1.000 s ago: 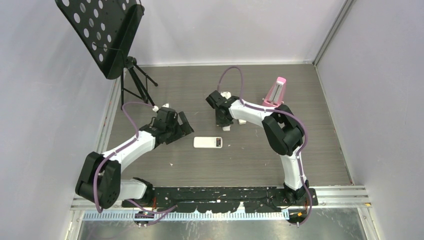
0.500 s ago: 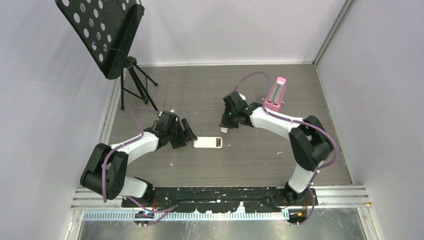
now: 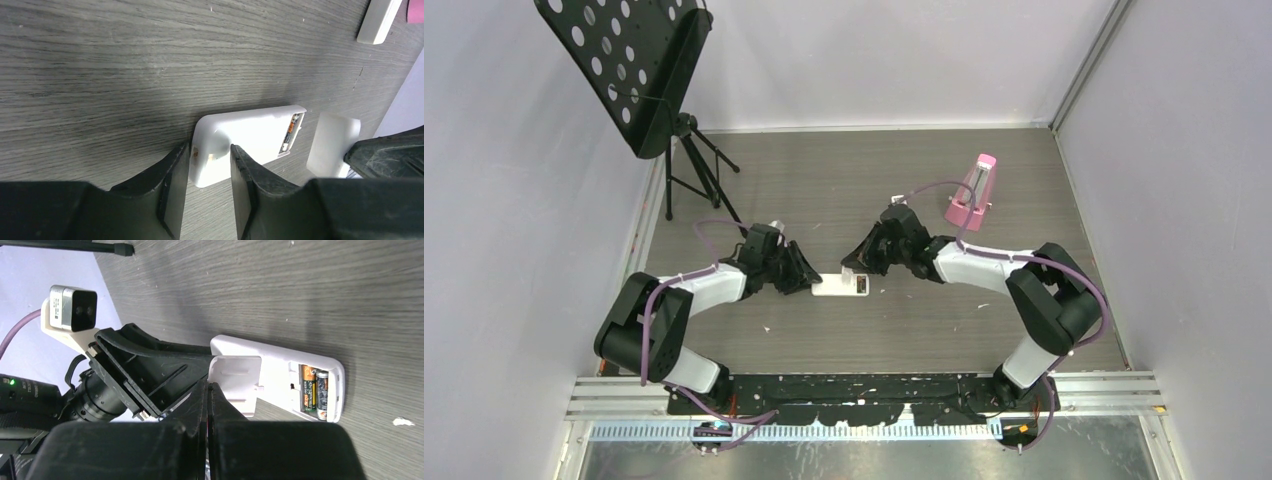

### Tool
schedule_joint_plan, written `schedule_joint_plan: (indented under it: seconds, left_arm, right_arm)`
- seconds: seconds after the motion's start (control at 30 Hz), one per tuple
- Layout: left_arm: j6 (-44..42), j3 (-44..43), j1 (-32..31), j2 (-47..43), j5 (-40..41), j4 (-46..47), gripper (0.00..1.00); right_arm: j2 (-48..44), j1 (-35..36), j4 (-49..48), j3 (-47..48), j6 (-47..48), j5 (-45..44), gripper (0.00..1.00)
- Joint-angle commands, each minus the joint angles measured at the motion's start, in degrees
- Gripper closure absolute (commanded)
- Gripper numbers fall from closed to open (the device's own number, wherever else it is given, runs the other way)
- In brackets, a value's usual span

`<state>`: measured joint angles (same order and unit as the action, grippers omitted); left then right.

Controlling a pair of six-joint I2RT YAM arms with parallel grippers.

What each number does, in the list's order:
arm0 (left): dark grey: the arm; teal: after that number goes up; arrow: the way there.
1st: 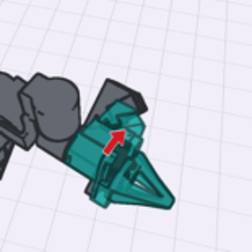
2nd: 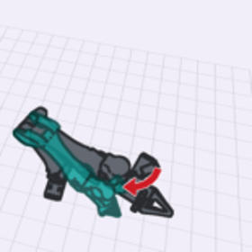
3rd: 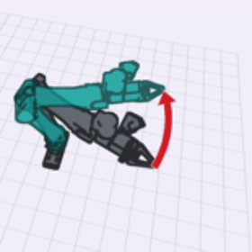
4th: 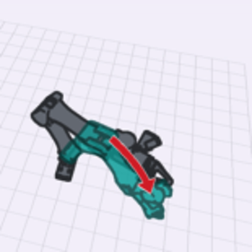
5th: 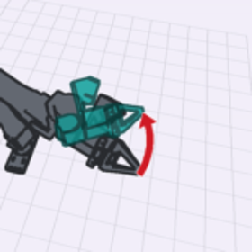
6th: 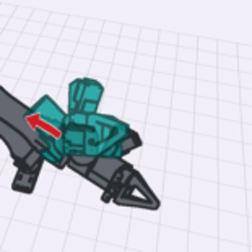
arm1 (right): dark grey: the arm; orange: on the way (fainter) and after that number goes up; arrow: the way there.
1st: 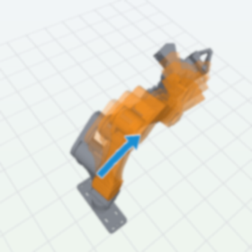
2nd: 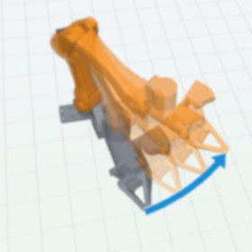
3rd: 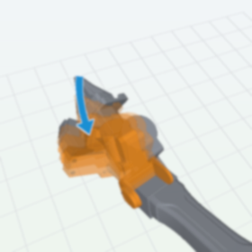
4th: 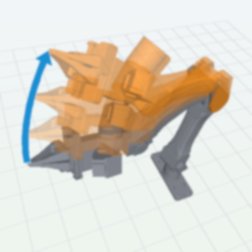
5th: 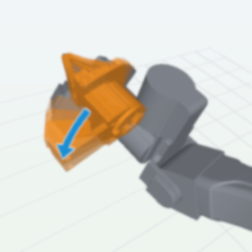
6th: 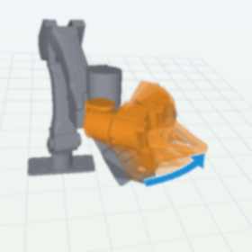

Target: Load the batteries into the remote control

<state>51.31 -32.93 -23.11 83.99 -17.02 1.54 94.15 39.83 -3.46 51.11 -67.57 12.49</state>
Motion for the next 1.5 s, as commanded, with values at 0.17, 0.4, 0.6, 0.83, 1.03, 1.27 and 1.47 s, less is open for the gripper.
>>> schedule_joint_plan:
  seconds: [0.17,0.4,0.6,0.83,1.03,1.27,1.47]
  left_arm:
    - [-0.90,2.32,0.09,0.81,1.61,-2.75,0.63]
    - [-1.45,2.21,0.09,0.49,2.29,-3.87,0.63]
    - [-1.65,2.04,0.06,0.19,2.65,-4.52,0.63]
    - [-1.74,1.84,0.09,0.02,2.77,-5.21,0.63]
    - [-1.74,1.42,0.08,0.89,2.39,-5.17,0.64]
    - [-1.05,1.48,0.09,2.25,1.12,-4.02,0.68]
    - [-1.04,1.54,0.09,1.67,1.63,-4.62,0.68]
  right_arm:
    - [-0.69,0.42,-11.66,-6.63,-4.42,2.80,1.00]
    - [-1.32,0.16,-15.03,-8.90,0.12,2.43,1.00]
    - [0.10,-0.45,-22.67,-10.95,1.04,4.99,1.00]
    - [1.00,-1.10,-23.89,-11.58,0.86,6.31,1.00]
    - [0.92,-1.98,-24.64,-12.50,2.15,8.70,1.00]
    - [1.34,-2.02,-27.36,-14.70,2.05,9.39,1.00]
    - [2.71,-2.04,-29.75,-15.83,1.40,9.72,1.00]
